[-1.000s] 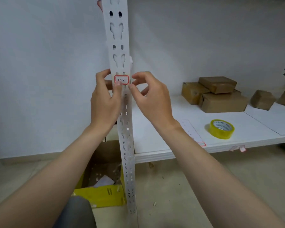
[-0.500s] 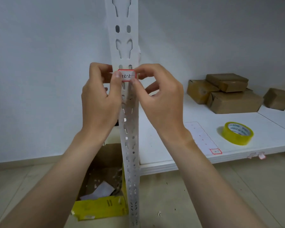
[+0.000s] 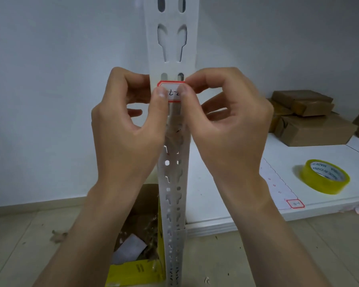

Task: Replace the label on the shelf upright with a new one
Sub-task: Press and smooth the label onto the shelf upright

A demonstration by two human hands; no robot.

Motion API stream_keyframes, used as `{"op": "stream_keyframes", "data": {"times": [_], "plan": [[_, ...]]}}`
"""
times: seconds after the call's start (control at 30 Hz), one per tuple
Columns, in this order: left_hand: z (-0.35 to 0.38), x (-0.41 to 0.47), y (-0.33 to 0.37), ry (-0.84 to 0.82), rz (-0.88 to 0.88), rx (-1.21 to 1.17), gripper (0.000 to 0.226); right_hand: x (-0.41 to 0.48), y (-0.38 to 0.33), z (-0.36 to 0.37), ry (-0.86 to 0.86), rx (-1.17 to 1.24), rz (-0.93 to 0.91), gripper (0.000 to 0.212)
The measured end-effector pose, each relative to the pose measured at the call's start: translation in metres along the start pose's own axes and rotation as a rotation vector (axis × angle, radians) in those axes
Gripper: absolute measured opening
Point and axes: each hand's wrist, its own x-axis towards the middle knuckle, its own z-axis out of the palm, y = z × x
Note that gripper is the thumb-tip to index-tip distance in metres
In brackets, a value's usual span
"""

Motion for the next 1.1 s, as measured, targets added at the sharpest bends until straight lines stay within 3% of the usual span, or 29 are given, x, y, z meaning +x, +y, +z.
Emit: {"op": "stream_keyframes", "data": {"times": [1.1], "plan": [[-0.014, 0.002, 0.021, -0.096, -0.179, 0.096, 0.015, 0.008, -0.011, -0.011, -0.052, -0.088, 0.079, 0.006]]}}
